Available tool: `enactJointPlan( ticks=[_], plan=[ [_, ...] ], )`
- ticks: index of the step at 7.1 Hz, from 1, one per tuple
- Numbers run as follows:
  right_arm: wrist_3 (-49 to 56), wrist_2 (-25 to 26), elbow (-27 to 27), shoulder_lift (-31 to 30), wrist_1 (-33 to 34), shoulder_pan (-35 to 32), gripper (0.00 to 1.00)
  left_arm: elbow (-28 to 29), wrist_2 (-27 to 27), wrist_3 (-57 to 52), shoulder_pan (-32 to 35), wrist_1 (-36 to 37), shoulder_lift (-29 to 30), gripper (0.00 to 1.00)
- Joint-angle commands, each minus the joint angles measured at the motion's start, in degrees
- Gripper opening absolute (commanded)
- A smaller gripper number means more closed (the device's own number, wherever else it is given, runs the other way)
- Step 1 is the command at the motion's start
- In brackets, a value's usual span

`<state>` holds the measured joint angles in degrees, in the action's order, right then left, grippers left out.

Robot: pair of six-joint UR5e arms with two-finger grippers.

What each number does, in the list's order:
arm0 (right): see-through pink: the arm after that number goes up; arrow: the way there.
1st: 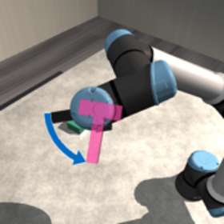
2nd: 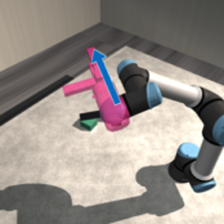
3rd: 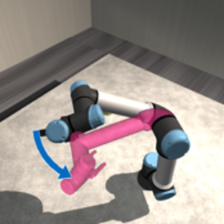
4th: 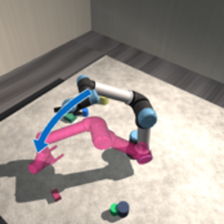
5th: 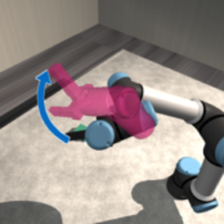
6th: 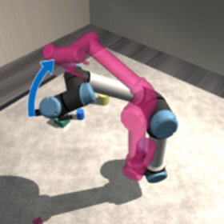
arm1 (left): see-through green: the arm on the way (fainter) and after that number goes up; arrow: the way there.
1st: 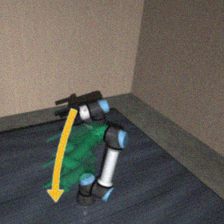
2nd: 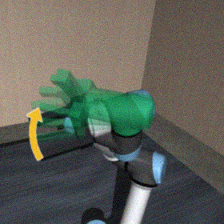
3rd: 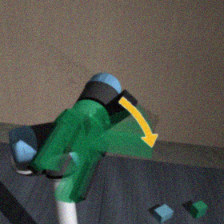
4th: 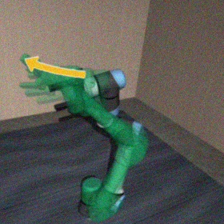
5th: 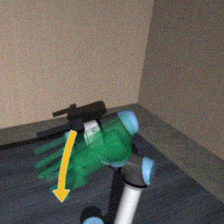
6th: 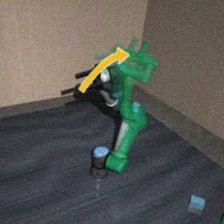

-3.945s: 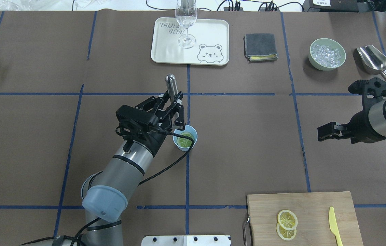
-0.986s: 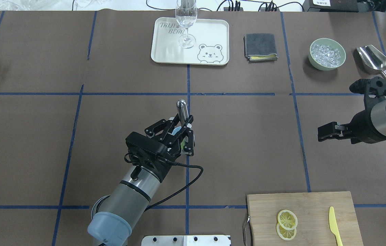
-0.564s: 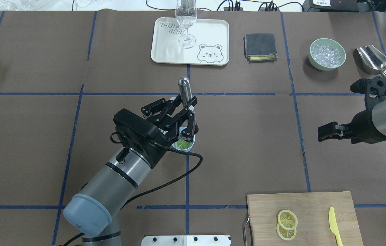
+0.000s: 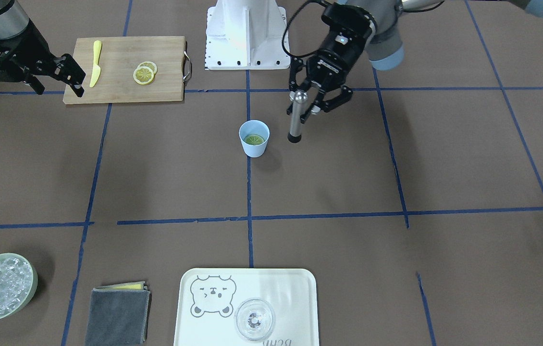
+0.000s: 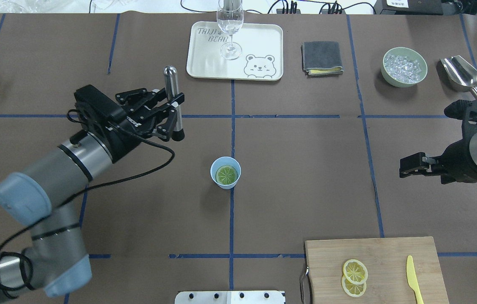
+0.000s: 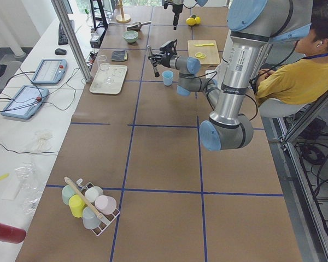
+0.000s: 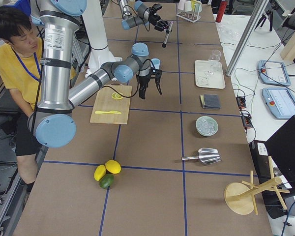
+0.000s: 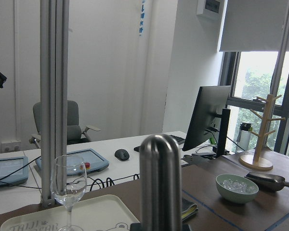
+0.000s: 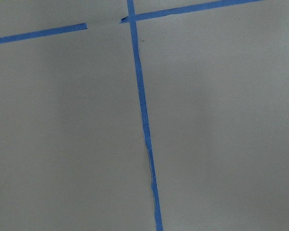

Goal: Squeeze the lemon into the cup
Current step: 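Lift the muddler out of the cup and carry it back, then lower the muddler onto the table at its original spot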

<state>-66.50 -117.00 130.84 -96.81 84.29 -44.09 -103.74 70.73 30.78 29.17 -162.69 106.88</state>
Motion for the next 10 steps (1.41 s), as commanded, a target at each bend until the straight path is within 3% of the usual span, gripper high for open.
enactJointPlan(
  ticks=[1,2,3,5,6,8,9,10],
  plan=[
    [-0.39,-0.07,0.11,-0.04,-0.09,0.05,1.00,0.03,34.21,2.71,21.61,12.03,-5.27,0.00],
    [-0.39,0.02,0.12,0.04,-0.09,-0.03,1.00,0.29,45.61,2.71,29.12,19.35,-5.54,0.00],
    [-0.30,0.02,0.12,0.13,-0.09,0.05,1.00,0.64,49.20,2.71,31.63,21.42,-11.02,0.00],
    [-0.04,0.10,0.12,0.05,-0.09,-0.03,1.00,1.52,49.41,2.80,32.09,26.16,-21.67,0.00],
    [-0.04,0.10,0.20,-0.04,-0.09,-0.03,1.00,1.44,49.42,5.41,32.09,33.15,-22.76,0.00],
    [-0.04,0.10,0.20,-0.04,-0.09,-0.03,1.00,1.88,49.33,11.66,31.57,48.19,-19.71,0.00],
    [0.05,0.19,0.20,-0.04,-0.09,0.05,1.00,4.31,49.24,11.59,31.39,56.34,-14.38,0.00],
    [0.05,0.19,0.20,-0.13,-0.09,-0.03,1.00,7.91,49.50,11.24,31.30,58.69,-10.07,0.00]
  ],
)
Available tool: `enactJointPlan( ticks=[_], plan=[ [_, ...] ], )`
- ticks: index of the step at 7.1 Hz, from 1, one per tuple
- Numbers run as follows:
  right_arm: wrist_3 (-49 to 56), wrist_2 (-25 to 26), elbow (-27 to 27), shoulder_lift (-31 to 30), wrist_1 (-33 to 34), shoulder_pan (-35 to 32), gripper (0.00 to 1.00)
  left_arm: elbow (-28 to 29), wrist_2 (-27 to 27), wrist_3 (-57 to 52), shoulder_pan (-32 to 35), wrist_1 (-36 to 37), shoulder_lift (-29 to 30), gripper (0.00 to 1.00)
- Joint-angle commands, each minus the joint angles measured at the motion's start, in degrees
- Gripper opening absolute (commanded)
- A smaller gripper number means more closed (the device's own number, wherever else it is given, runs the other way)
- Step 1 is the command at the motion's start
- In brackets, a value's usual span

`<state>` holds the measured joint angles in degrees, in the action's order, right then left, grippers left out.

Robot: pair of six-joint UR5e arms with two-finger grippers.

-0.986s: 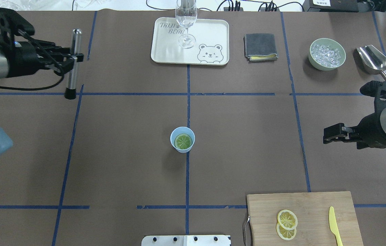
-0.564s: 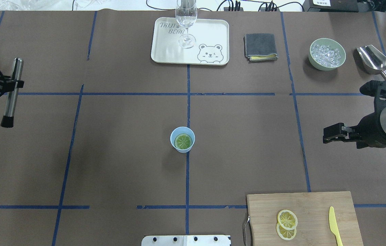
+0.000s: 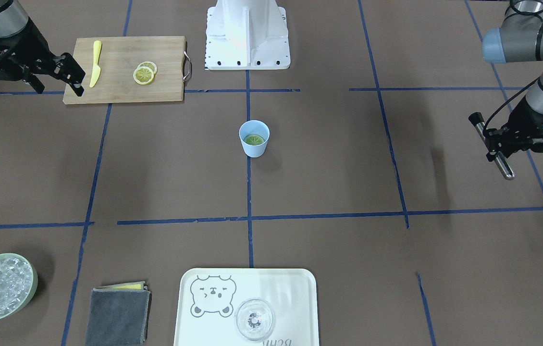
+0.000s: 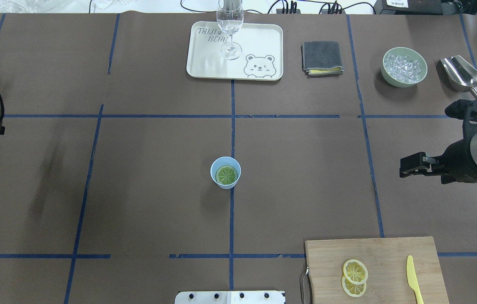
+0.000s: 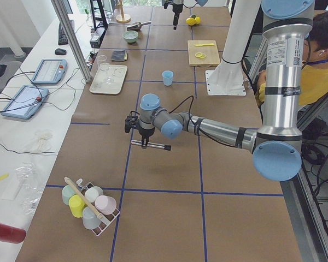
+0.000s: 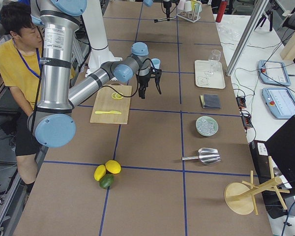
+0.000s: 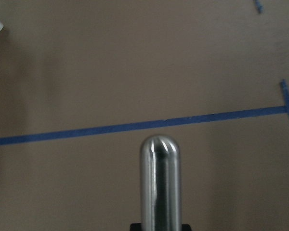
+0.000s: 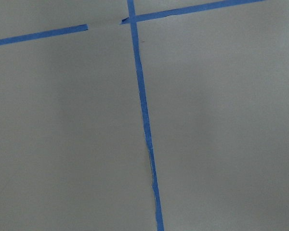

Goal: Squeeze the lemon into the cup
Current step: 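Lower the muddler onto the table at its original spot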

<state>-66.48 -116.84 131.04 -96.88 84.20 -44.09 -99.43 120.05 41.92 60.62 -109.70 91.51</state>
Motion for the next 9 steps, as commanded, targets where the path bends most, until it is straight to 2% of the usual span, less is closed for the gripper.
enactJointPlan(
  ticks=[1,5,7,8,9],
  plan=[
    [0.03,0.03,0.00,-0.07,0.00,-0.03,1.00,5.54,0.18,-0.43,-0.24,5.46,6.65,0.00],
    [-0.05,0.03,0.00,-0.07,0.00,0.06,1.00,5.39,0.27,-1.93,-8.39,5.02,7.37,0.00],
    [-0.32,0.03,0.09,-0.07,0.00,0.06,1.00,5.29,0.36,-1.32,-8.41,5.55,6.93,0.00],
    [-0.32,0.03,0.00,-0.07,0.00,0.06,1.00,4.87,1.31,-1.23,-8.33,5.81,6.84,0.00],
    [-0.32,-0.06,0.00,-0.07,0.00,0.06,1.00,5.64,5.59,-1.05,-8.50,5.63,6.84,0.00]
  ],
)
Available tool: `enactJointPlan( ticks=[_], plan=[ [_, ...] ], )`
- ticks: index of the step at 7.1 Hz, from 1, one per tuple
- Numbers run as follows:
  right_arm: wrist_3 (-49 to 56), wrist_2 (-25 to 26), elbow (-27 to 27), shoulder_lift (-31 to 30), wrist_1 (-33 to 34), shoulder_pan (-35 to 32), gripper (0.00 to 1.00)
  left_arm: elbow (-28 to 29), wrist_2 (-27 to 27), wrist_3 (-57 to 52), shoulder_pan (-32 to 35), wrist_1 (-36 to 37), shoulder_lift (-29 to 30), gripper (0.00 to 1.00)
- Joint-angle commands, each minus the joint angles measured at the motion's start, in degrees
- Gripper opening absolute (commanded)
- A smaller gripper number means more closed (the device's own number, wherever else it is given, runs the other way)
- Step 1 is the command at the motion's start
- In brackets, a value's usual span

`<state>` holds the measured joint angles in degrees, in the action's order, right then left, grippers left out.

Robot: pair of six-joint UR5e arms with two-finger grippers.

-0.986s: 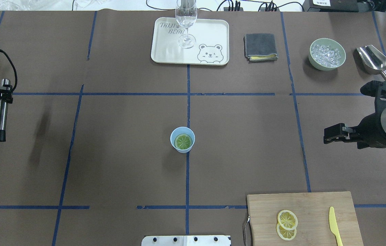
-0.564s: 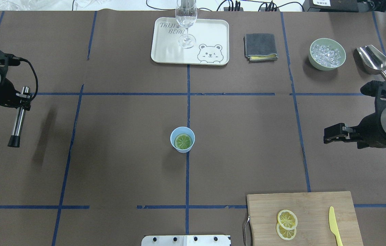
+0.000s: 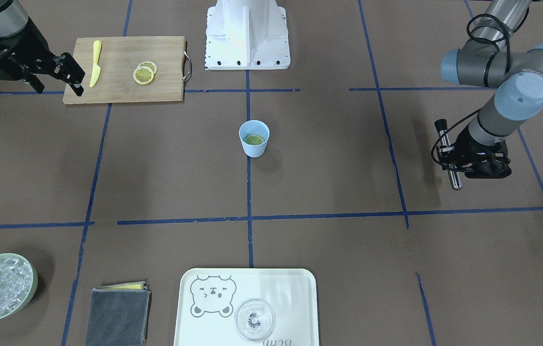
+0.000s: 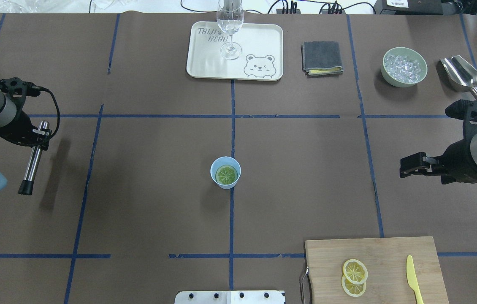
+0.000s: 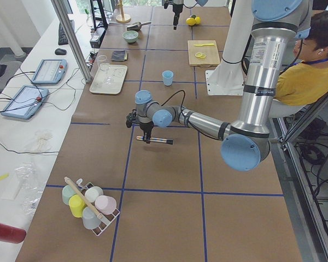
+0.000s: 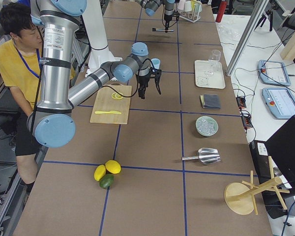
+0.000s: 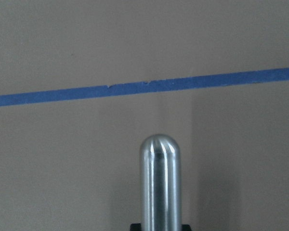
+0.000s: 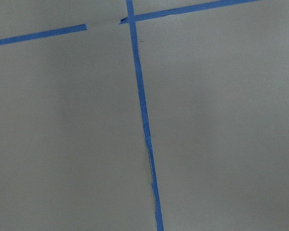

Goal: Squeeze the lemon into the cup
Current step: 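Lower the muddler onto the table at its original spot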

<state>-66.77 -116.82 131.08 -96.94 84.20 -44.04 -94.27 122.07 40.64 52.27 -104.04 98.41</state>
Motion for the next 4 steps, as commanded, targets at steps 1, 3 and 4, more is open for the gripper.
enactJointPlan(
  ticks=[1,3,4],
  plan=[
    [-0.03,-0.07,-0.03,0.00,0.00,0.01,1.00,0.41,4.31,0.31,-0.07,0.15,-0.06,0.00],
    [-0.03,-0.07,-0.03,0.00,0.00,0.01,1.00,1.02,4.32,0.32,-0.07,0.16,-0.15,0.00],
    [-0.12,-0.07,-0.03,0.09,0.00,0.01,1.00,1.46,4.23,0.40,-0.07,0.16,-0.24,0.00]
  ],
)
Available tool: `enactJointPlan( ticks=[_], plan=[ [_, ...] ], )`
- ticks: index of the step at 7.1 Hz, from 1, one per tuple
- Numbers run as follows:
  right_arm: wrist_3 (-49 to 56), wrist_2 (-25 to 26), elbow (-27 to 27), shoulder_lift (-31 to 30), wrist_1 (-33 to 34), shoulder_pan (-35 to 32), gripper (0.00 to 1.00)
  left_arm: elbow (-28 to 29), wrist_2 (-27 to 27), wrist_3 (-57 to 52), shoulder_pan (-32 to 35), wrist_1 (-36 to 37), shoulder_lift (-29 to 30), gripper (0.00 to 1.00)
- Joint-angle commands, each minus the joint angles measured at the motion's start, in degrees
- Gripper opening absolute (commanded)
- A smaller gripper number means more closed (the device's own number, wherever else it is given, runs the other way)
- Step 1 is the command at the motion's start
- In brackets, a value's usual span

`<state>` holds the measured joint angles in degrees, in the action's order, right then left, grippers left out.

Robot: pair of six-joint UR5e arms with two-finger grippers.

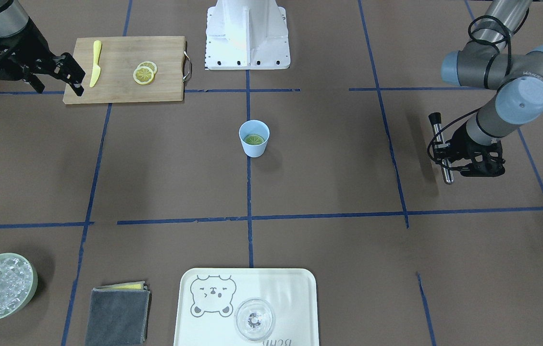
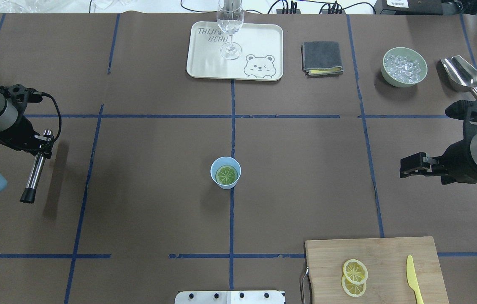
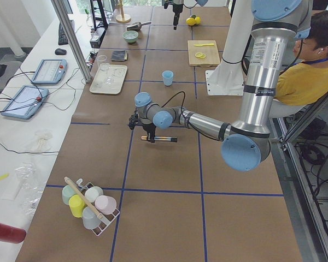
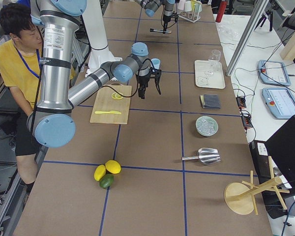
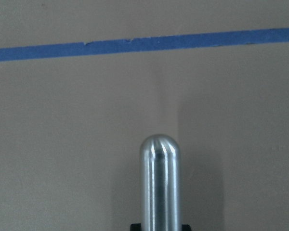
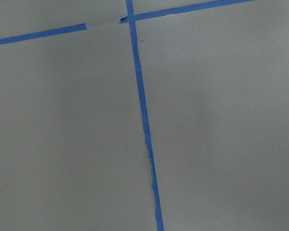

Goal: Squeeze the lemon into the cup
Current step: 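Lower the muddler onto the table at its original spot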

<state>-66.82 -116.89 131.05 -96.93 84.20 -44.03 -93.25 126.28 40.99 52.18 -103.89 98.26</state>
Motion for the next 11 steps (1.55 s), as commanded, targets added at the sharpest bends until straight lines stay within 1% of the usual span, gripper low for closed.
enactJointPlan(
  ticks=[1,4,5,7,9,10,11],
  plan=[
    [-0.07,0.00,0.08,0.07,0.00,0.00,1.00,0.61,0.02,0.05,-0.06,0.01,-0.09,0.00],
    [-0.07,0.00,0.09,0.07,0.00,0.00,1.00,1.05,-0.15,3.39,-0.32,-0.26,0.18,0.00],
    [-0.07,0.00,0.17,0.07,0.00,0.00,1.00,1.40,-0.33,2.87,-0.41,-0.78,0.18,0.36],
    [-0.07,-0.09,0.79,-0.01,0.00,-0.09,1.00,1.05,-0.50,3.22,-0.41,-0.70,0.18,1.00],
    [-0.07,0.00,0.79,-0.01,0.00,-0.09,1.00,0.44,-0.68,2.69,-0.41,-0.52,0.44,1.00],
    [0.80,-0.09,0.53,-0.01,0.09,-0.09,1.00,-1.92,-0.68,2.43,-0.24,-0.52,-0.08,1.00],
    [2.81,-0.09,-0.43,-0.01,0.09,-0.17,1.00,-5.77,-0.68,0.95,0.55,-0.35,-0.26,1.00]
  ],
)
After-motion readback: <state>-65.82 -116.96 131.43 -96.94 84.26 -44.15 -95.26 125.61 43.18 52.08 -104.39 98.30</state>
